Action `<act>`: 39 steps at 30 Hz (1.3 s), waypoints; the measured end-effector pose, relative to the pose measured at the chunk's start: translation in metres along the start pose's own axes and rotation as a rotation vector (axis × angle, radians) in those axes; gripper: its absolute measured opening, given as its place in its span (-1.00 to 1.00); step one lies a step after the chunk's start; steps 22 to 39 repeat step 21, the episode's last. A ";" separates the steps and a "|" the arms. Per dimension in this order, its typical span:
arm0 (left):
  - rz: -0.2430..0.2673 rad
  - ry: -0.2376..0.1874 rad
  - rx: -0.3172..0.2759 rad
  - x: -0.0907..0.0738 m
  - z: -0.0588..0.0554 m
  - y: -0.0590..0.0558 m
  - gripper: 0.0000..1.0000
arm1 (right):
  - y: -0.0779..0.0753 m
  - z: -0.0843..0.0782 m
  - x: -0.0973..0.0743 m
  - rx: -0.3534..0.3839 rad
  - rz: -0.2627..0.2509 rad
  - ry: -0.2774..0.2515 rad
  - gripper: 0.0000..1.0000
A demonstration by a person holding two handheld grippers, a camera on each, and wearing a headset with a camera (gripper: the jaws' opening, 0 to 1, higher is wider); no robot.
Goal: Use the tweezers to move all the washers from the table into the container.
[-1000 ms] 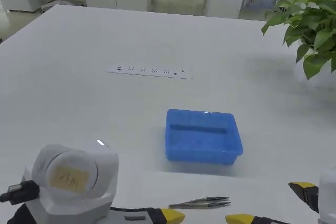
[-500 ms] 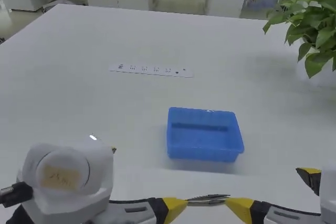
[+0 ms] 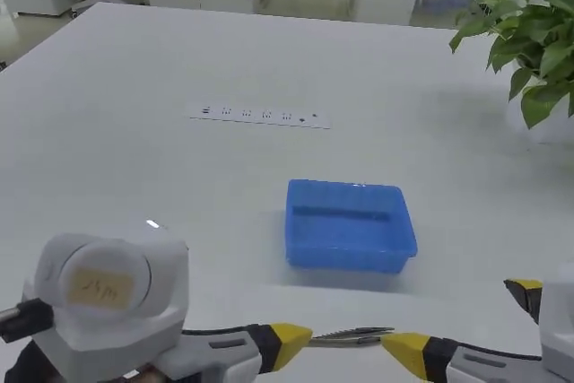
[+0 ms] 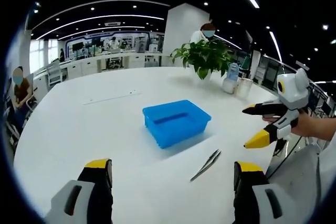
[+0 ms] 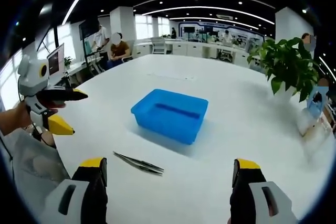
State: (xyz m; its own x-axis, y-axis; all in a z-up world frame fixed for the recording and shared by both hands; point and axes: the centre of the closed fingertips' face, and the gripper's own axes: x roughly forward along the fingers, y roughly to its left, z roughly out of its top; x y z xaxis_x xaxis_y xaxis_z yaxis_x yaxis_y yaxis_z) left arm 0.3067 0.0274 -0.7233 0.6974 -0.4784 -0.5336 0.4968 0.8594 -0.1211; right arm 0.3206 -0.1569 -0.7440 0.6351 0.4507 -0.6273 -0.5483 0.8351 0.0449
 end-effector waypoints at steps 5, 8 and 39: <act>0.002 0.009 0.003 0.000 -0.001 0.000 0.98 | 0.001 0.000 0.002 -0.002 0.001 0.002 0.98; 0.001 0.013 -0.002 0.001 -0.002 0.000 0.98 | 0.002 0.000 0.003 -0.006 0.004 0.007 0.98; 0.014 0.030 0.026 0.002 -0.002 0.003 0.98 | -0.001 0.002 0.004 -0.015 0.005 0.012 0.98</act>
